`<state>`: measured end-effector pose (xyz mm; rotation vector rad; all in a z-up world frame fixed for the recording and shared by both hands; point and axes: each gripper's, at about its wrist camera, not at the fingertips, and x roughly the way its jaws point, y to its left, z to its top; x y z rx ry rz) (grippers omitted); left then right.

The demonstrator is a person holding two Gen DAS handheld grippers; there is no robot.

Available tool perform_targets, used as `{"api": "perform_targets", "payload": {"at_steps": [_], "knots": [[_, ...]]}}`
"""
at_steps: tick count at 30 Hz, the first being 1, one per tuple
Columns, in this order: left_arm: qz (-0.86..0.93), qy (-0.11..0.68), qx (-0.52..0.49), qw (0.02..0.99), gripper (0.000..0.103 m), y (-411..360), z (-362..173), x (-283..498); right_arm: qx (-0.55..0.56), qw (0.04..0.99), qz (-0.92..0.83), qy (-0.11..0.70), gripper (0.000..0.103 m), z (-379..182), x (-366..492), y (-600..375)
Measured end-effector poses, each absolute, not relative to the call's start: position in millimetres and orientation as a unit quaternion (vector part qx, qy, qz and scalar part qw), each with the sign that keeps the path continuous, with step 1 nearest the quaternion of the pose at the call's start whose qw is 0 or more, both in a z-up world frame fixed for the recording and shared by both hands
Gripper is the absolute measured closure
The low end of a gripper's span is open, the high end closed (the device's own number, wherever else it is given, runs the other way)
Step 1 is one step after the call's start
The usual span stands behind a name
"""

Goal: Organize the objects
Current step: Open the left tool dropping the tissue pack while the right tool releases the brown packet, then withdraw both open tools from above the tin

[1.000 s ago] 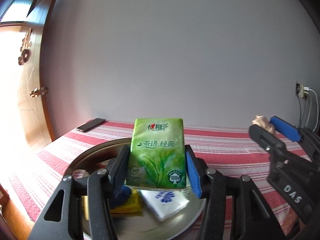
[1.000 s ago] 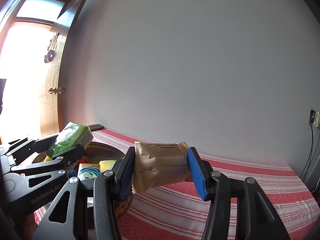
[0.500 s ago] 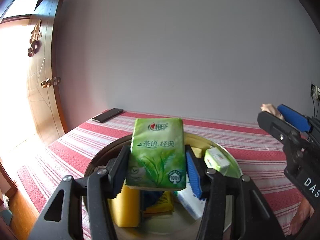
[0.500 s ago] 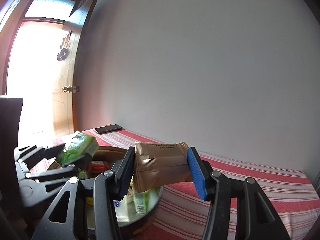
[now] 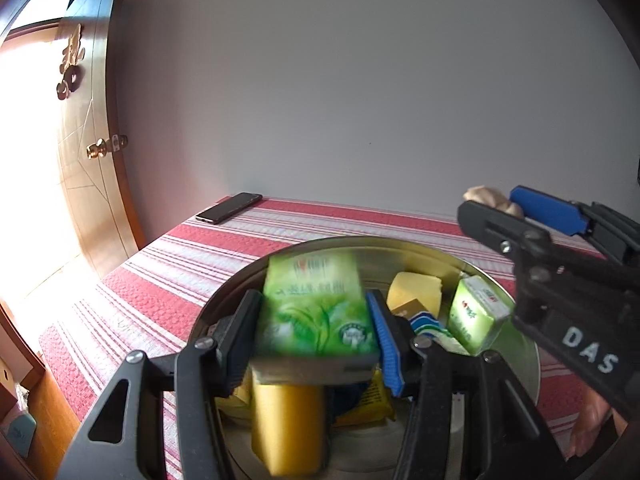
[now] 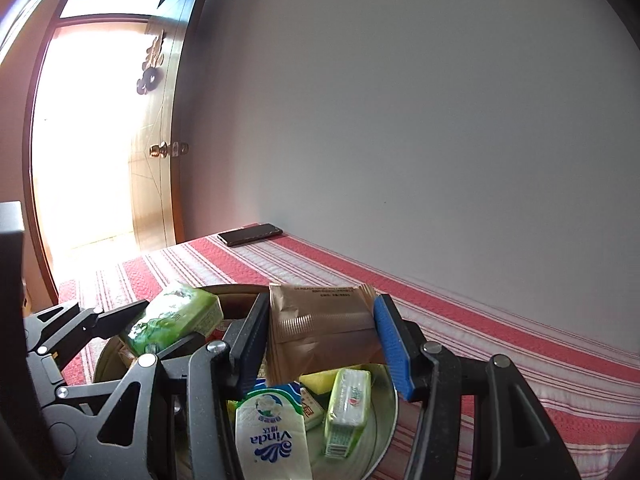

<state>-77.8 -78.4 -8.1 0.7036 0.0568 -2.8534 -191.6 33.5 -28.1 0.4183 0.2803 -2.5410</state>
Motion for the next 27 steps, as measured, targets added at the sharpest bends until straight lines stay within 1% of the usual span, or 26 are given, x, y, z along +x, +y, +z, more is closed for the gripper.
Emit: {"api": "perform_targets", "payload": {"at_steps": [2,5,8,19,22,23,24,25,26,27], "knots": [[-0.965,0.014,0.239,0.104,0.050,-78.9,-9.4,-80.1,0.167,0.274,-0.941,0.105,0.048,-31.2,-199.0,27.9],[-0.964,0.013,0.246,0.100,0.054,-81.0,-10.1,-85.1,0.186,0.274,-0.938,0.105,0.048,-36.8,-209.2,21.2],[-0.960,0.000,0.260,0.102,0.054,-81.1,-9.5,-91.0,0.196,0.271,-0.935,0.114,0.048,-41.0,-214.8,13.7],[-0.956,0.001,0.276,0.099,0.054,-85.9,-12.5,-94.7,0.225,0.275,-0.926,0.127,0.048,-51.1,-225.5,3.3],[-0.956,0.002,0.277,0.097,0.050,-85.4,-12.4,-93.5,0.227,0.277,-0.925,0.128,0.047,-51.6,-225.7,2.4],[-0.956,0.002,0.277,0.097,0.044,-85.3,-12.2,-92.8,0.229,0.279,-0.924,0.125,0.044,-51.6,-226.4,3.1],[-0.956,0.003,0.276,0.097,0.033,-84.8,-11.2,-91.3,0.229,0.277,-0.925,0.122,0.038,-50.8,-225.9,4.4],[-0.957,0.003,0.273,0.099,0.029,-85.2,-10.1,-89.9,0.222,0.274,-0.928,0.116,0.037,-49.1,-224.9,7.2],[-0.958,0.002,0.268,0.098,0.019,-84.6,-8.7,-88.1,0.218,0.274,-0.930,0.112,0.030,-47.8,-224.1,9.4],[-0.960,0.000,0.263,0.095,0.011,-83.4,-7.2,-86.4,0.215,0.277,-0.930,0.107,0.021,-46.4,-223.3,11.6]]}}
